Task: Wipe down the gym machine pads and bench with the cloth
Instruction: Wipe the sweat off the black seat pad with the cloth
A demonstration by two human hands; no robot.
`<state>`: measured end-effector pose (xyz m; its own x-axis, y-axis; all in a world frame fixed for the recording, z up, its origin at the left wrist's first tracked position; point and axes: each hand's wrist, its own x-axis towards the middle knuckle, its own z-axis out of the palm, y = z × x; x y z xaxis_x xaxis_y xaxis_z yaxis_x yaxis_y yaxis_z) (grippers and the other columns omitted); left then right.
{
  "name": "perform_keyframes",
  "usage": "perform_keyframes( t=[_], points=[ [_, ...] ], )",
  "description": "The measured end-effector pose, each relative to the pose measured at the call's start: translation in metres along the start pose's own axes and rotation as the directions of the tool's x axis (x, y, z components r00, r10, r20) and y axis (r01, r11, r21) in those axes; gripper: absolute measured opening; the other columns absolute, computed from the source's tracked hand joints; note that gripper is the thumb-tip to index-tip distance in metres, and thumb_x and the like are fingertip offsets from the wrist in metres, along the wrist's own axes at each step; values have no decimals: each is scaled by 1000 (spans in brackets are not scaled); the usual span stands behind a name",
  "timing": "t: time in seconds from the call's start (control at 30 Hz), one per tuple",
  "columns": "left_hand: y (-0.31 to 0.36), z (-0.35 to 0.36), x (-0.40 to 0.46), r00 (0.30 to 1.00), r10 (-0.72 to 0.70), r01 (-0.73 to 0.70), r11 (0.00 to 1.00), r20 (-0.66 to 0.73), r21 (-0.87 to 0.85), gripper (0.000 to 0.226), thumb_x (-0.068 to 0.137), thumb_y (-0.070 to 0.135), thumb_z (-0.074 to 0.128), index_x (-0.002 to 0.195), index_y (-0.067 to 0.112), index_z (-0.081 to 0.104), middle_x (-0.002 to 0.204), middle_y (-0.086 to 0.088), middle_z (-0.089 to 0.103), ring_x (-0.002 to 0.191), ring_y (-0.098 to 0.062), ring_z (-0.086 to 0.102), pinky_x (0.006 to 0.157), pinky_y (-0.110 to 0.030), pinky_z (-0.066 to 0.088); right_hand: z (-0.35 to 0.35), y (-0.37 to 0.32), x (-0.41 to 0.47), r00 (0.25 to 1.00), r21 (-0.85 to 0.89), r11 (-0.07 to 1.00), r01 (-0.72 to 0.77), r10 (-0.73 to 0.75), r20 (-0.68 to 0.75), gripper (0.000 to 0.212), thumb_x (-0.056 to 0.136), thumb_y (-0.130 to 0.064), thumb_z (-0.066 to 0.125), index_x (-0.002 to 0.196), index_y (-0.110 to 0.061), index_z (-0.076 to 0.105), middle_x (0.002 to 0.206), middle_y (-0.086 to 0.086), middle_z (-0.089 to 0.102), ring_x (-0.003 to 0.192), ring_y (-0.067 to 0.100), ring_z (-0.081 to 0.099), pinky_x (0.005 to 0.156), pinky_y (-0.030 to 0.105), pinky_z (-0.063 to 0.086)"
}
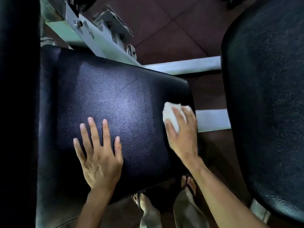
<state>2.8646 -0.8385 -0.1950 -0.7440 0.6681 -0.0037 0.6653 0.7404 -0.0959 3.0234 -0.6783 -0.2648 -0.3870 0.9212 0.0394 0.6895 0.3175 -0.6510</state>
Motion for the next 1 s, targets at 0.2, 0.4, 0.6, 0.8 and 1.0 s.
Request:
perform_keyframes(
  t=[0.2, 0.4, 0.6, 0.8, 1.0],
  points=[
    [0, 2, 0, 1000, -12, 12, 1000, -5, 1, 58, 100, 47, 25, 155, 27, 18, 166, -4, 5, 154, -23, 3, 124, -49, 7, 50, -75, 94, 997, 20, 1000, 9, -7, -83, 49, 92, -43, 55, 128, -13, 66, 136, 19, 61, 129, 50, 49, 114, 57, 35],
    [-2, 3, 0, 1000, -6, 6, 1000, 2, -16, 58, 101, 47, 26, 155, 27, 17, 166, -3, 3, 154, -23, 2, 124, -49, 7, 11, -46, -29, 927, 43, 948, 314, -316, 202, 50, 99, -46, 52, 143, -23, 54, 156, 6, 43, 152, 35, 25, 119, 59, 26],
    [-2, 4, 0, 1000, 12, -12, 1000, 1, -16, 58, 102, 46, 28, 155, 25, 17, 166, -5, 4, 154, -26, 3, 125, -50, 6, -14, -19, -66, 931, -171, 937, 303, -253, 262, 69, 95, -63, 45, 155, -34, 28, 167, 10, 19, 156, 35, 7, 121, 62, 13],
    [-2, 4, 0, 1000, 29, -29, 999, -4, -17, 57, 103, 47, 26, 155, 24, 18, 166, -6, 4, 154, -26, 2, 124, -50, 3, 9, -30, -61, 951, -92, 950, 297, -286, 119, 51, 97, -51, 57, 141, -25, 57, 152, 12, 47, 147, 40, 33, 118, 59, 28],
    [0, -15, -7, 993, 44, -35, 995, 108, -90, 54, 103, 40, 30, 153, 20, 25, 165, -9, 10, 153, -29, 7, 122, -54, 9, -10, -33, -54, 943, -16, 968, 250, -240, 231, 41, 96, -28, 63, 136, -18, 58, 139, 15, 57, 131, 43, 47, 109, 55, 43]
  ],
)
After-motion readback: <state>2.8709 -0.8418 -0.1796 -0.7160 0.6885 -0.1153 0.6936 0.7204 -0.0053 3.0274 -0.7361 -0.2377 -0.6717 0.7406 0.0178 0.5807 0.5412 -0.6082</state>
